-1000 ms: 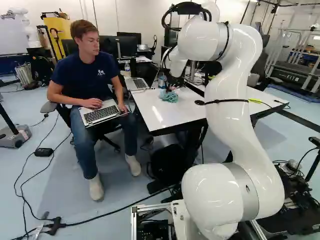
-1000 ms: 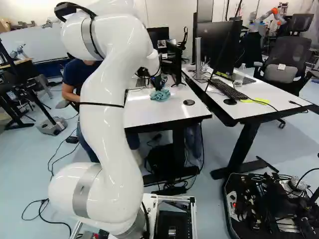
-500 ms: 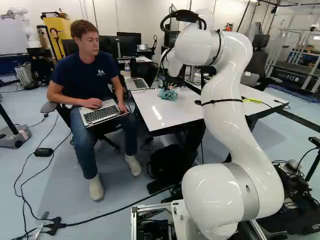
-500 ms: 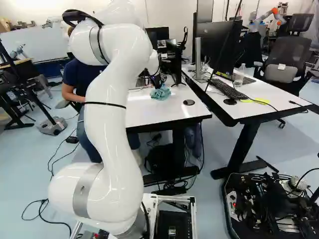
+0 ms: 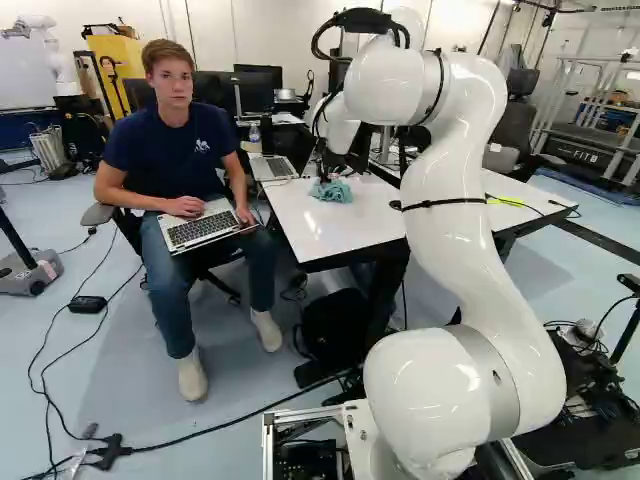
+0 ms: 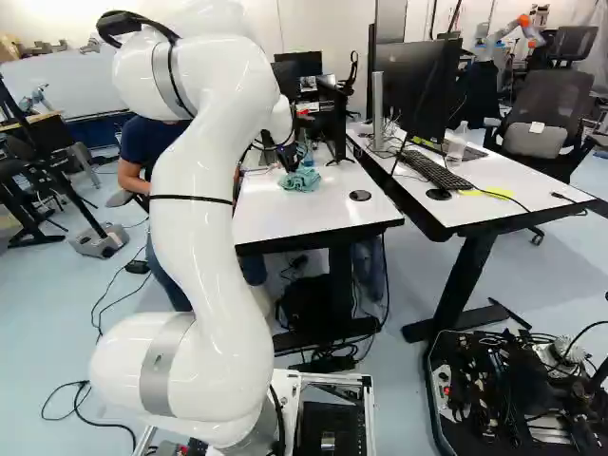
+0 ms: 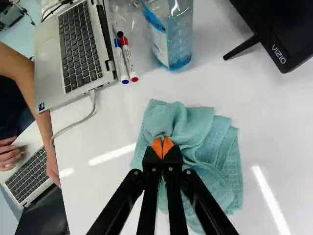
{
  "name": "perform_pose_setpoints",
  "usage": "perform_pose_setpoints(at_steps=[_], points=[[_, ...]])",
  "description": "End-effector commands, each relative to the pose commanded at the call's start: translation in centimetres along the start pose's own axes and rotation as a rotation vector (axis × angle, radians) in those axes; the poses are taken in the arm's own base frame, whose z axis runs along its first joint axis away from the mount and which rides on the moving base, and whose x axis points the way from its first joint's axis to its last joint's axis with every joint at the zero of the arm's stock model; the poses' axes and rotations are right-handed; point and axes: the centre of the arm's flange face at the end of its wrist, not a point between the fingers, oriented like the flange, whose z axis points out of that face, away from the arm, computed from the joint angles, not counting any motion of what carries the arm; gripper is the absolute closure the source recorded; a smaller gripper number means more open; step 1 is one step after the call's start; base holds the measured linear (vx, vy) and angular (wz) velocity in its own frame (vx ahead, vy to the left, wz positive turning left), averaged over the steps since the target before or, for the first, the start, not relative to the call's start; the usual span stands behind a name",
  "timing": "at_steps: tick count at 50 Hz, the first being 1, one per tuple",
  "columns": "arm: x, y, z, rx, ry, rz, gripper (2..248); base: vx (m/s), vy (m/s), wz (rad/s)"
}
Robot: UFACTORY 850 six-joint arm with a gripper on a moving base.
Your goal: Clean the table with the green towel
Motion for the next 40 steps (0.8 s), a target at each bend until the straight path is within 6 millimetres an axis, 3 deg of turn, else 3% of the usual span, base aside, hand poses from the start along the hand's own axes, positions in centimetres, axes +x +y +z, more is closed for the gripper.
perform_pose_setpoints(at_steps=[18,40], points=[[-2.5,0.1,-1.9,-0.004,-0.030,-0.001,228,0.000,0.000,0.000],[-3.5,3.8,-3.5,-0.035,-0.040,0.045,228,0.000,0.000,0.000]])
